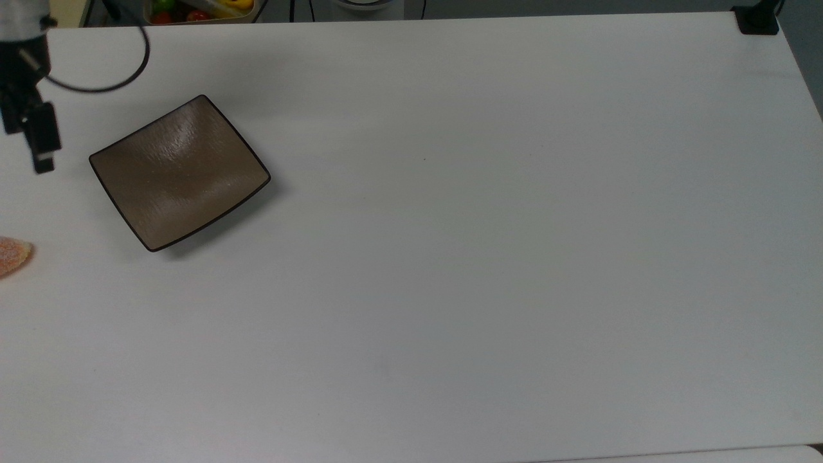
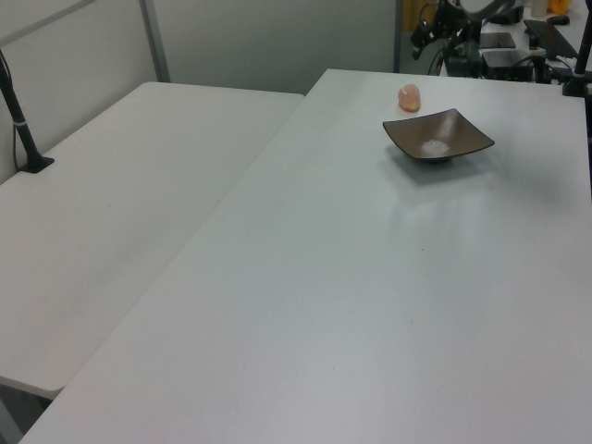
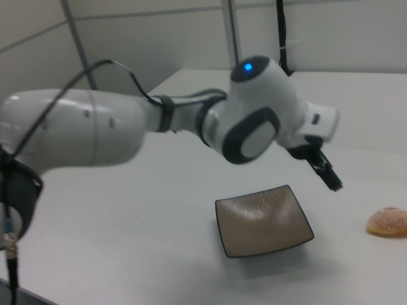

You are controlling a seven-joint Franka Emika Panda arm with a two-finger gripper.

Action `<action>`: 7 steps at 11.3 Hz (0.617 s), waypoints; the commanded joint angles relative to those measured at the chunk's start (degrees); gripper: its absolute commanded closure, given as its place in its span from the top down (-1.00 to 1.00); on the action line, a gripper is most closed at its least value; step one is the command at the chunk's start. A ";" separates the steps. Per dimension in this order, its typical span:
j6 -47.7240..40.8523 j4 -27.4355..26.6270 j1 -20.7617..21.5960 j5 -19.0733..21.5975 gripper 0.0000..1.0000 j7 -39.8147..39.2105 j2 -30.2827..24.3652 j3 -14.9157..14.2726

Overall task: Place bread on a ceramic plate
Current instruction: 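Swing the gripper past the plate and lower it over the bread roll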

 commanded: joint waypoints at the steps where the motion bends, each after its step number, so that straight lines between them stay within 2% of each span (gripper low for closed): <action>1: 9.18 7.97 -1.25 0.08 1.00 4.43 10.64 -0.76; 4: 18.49 8.86 -1.86 0.08 1.00 4.27 16.45 -2.18; 6: 20.98 15.51 -1.95 -0.10 1.00 4.26 23.29 -2.35; 7: 21.07 16.93 -1.95 -0.18 1.00 4.18 24.80 -3.14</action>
